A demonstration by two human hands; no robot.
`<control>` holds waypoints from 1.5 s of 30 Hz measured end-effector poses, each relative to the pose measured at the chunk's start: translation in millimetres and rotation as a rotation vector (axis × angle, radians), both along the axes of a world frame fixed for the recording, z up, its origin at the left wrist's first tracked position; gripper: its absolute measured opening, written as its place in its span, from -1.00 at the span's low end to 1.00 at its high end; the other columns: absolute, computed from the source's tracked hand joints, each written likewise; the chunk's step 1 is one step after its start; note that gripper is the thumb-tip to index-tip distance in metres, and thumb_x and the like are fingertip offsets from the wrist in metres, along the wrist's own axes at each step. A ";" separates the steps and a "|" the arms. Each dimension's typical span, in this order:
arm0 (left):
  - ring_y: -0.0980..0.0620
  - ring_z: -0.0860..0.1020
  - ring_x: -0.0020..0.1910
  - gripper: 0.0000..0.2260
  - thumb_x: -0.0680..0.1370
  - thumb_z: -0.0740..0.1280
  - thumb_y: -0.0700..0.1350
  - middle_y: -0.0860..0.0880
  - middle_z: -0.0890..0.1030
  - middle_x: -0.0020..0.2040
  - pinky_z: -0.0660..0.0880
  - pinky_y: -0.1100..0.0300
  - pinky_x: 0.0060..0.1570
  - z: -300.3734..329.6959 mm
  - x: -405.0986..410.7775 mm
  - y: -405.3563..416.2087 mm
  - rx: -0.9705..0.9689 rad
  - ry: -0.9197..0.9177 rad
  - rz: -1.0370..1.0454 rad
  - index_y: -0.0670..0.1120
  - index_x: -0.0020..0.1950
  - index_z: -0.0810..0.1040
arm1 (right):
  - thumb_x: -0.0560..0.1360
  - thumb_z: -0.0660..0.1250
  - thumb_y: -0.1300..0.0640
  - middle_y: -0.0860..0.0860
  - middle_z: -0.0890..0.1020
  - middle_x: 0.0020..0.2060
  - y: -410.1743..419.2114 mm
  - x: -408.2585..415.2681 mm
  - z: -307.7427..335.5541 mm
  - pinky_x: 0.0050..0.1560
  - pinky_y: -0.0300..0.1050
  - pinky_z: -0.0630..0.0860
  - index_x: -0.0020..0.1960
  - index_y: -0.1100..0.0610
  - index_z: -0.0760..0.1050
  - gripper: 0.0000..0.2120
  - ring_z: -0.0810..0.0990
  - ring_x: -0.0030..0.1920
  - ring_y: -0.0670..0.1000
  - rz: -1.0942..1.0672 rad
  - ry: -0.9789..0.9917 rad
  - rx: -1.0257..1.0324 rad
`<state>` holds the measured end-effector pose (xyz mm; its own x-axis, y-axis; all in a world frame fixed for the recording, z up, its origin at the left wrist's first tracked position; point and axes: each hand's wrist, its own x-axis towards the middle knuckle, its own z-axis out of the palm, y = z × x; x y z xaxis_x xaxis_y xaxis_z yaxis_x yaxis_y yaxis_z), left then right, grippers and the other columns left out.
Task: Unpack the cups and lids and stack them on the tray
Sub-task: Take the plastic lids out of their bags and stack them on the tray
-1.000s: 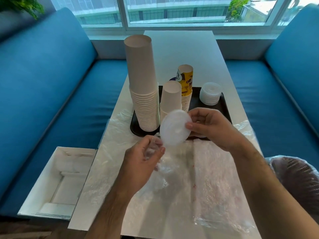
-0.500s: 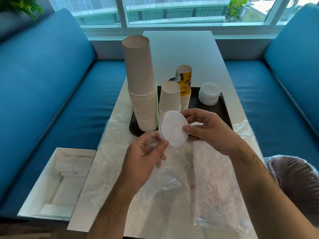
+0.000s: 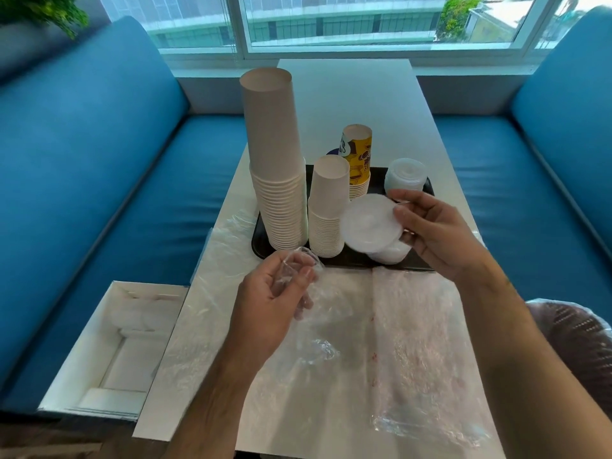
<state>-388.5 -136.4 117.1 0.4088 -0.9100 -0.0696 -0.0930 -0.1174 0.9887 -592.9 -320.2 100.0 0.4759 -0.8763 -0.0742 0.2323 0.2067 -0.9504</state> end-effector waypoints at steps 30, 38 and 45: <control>0.09 0.67 -0.27 -0.84 0.52 0.38 0.05 0.13 0.70 -0.10 0.60 0.23 -0.25 -5.5 7.5 6.1 0.097 -0.058 0.028 0.13 0.08 0.60 | 0.54 0.45 0.04 0.10 0.48 0.37 -11.7 4.6 -66.5 0.30 0.07 0.44 0.33 0.04 0.58 -0.63 0.38 0.38 0.14 -0.060 1.300 -0.713; 0.08 0.64 -0.32 -0.76 0.43 0.35 0.11 0.11 0.70 -0.14 0.59 0.23 -0.29 -3.8 9.3 6.1 0.045 -0.029 0.014 0.08 0.04 0.61 | 0.54 0.45 0.08 0.12 0.55 0.34 -38.7 9.3 -73.1 0.26 0.06 0.48 0.30 0.10 0.60 -0.66 0.47 0.31 0.17 -0.165 1.347 -0.757; 0.04 0.66 -0.29 -0.75 0.43 0.35 0.12 0.12 0.70 -0.14 0.57 0.26 -0.31 -7.6 13.6 5.4 0.054 -0.060 0.041 0.10 0.07 0.61 | 0.57 0.40 0.04 0.11 0.57 0.33 -72.9 13.0 -69.0 0.17 0.11 0.51 0.33 0.08 0.57 -0.65 0.52 0.24 0.18 -0.191 1.489 -0.817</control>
